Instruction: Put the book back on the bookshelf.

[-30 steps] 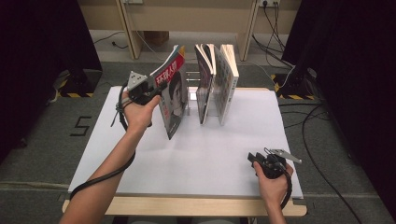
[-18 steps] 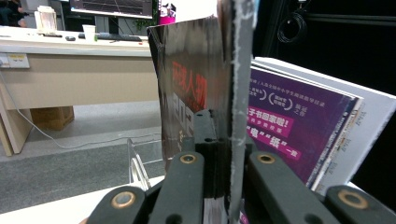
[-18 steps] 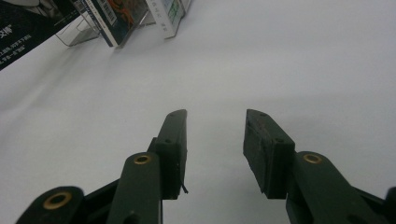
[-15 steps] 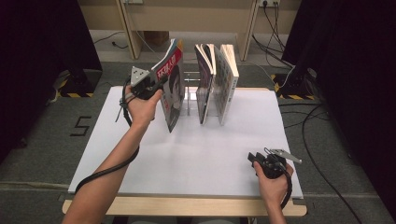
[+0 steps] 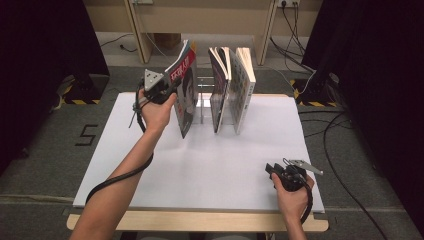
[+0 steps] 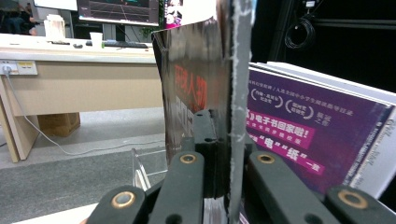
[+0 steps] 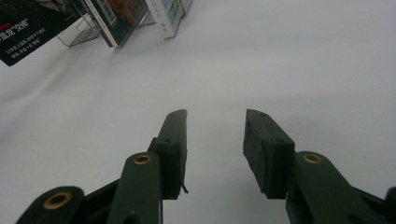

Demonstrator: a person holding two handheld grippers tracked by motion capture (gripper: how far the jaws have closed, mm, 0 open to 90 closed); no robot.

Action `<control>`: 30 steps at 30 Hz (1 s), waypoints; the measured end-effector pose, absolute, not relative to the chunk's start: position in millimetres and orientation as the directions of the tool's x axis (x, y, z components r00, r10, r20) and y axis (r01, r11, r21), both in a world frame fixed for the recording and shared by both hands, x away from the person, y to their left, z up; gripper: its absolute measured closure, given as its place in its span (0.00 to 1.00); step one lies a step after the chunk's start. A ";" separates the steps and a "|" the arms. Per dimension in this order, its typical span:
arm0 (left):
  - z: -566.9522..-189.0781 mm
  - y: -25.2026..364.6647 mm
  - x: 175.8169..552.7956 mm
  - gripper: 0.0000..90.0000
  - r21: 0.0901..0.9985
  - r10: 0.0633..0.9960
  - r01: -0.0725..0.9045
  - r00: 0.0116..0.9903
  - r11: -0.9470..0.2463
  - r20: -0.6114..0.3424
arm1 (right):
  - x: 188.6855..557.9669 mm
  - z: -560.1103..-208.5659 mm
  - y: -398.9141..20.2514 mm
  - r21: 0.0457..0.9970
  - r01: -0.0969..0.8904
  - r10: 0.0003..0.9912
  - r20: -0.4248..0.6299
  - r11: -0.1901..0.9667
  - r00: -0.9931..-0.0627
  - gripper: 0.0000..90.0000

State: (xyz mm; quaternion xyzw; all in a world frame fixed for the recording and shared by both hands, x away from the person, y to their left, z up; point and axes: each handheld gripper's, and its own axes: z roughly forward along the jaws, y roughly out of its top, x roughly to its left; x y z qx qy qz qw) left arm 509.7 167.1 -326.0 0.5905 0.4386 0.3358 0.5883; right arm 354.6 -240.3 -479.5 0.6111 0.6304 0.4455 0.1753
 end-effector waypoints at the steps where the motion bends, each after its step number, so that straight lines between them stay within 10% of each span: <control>1: -326.8 166.4 510.8 0.96 0.990 0.916 0.116 0.383 0.077 -0.116 | 354.5 -479.5 -240.3 0.775 0.615 0.927 0.324 -0.144 -0.191 0.67; 30: -363.9 168.1 519.1 0.95 0.997 0.947 0.069 0.316 0.041 -0.061 | 354.3 -480.0 -240.6 0.769 0.624 0.926 0.324 -0.138 -0.194 0.67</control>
